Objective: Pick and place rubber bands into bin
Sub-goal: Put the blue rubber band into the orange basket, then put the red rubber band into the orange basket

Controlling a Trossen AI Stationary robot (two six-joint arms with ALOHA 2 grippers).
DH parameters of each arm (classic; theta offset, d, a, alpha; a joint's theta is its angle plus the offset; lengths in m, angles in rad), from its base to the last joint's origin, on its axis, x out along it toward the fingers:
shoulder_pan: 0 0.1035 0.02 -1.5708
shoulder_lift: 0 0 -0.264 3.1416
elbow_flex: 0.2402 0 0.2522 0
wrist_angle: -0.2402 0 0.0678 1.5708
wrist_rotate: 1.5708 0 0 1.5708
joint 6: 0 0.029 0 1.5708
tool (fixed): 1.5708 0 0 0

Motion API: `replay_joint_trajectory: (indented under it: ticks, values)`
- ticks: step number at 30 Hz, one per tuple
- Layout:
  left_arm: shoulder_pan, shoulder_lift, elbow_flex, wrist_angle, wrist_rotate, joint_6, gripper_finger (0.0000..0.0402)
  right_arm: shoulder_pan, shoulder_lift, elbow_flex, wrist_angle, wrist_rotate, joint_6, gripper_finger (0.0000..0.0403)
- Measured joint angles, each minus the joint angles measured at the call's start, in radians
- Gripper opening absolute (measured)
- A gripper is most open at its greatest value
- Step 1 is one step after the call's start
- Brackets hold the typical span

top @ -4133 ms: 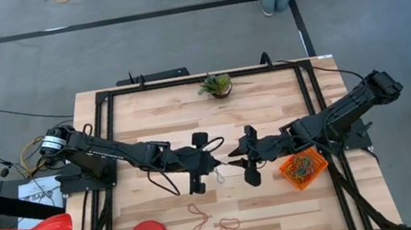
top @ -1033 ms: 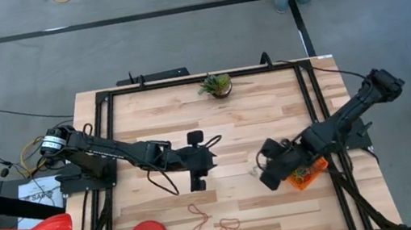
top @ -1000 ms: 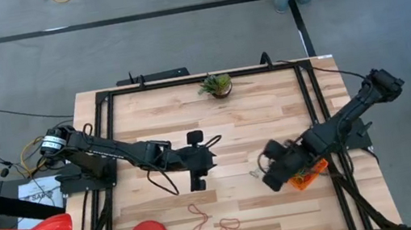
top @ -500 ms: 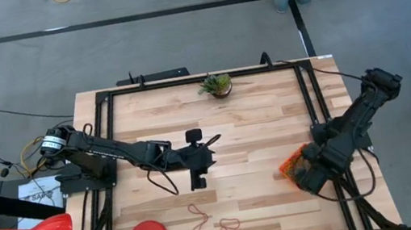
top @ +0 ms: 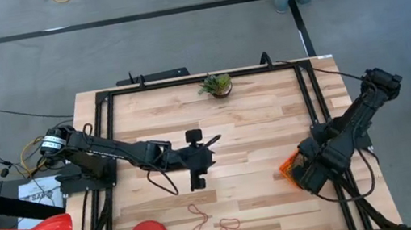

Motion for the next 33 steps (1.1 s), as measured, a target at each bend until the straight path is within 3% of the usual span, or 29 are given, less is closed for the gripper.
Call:
replay_joint_trajectory:
  ticks: [14,22,29,33]
  values:
    - [0.0,0.0,0.0,-0.177,-0.002,-0.073,0.0126,-0.088,0.0,0.0,0.084,0.029,-0.2,0.0099]
    - [-0.025,-0.053,0.0,-0.469,-0.049,-0.297,0.0126,-0.144,0.0,0.0,0.203,0.191,-0.255,0.0099]
    - [-0.118,-0.243,0.0,-0.704,-0.221,-0.523,0.0126,-0.22,0.0,0.0,0.447,0.243,-0.652,0.0098]
    - [-0.197,-0.367,-0.001,-0.772,-0.316,-0.633,0.0126,-0.27,0.0,0.0,0.505,0.194,-0.878,0.0098]
